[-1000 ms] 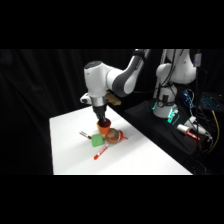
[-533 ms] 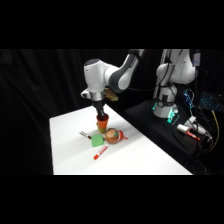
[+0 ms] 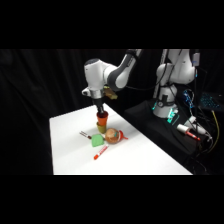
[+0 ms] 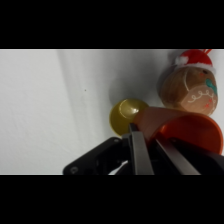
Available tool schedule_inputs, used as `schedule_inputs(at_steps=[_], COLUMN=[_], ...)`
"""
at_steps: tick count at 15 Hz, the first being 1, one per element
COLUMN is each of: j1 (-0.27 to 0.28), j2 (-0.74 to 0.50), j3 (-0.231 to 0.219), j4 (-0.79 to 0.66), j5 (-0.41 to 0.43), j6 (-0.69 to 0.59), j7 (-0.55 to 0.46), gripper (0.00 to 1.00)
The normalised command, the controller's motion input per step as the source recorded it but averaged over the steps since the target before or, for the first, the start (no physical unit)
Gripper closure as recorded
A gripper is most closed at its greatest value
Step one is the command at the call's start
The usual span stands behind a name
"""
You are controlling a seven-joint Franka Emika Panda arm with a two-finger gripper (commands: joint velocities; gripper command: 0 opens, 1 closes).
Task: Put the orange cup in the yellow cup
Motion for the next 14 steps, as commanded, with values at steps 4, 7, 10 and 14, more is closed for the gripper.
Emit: schedule_inputs(at_steps=[4,7,10,14], j1=[-0.038,-0.025,-0.014,0.022], j2=[-0.19,-0.18,-0.14,-0.1], j3=[-0.028,-0.029,-0.024,-0.047], j4=[-0.14,-0.14,-0.13,-0.11], j5=[0.102,0.08,0.06,-0.047], j6=[0.06,0.09,0.14,0.21], j7=[-0.07,-0.04,-0.03,0.07], gripper=[0.96,0.96,0.96,0.55])
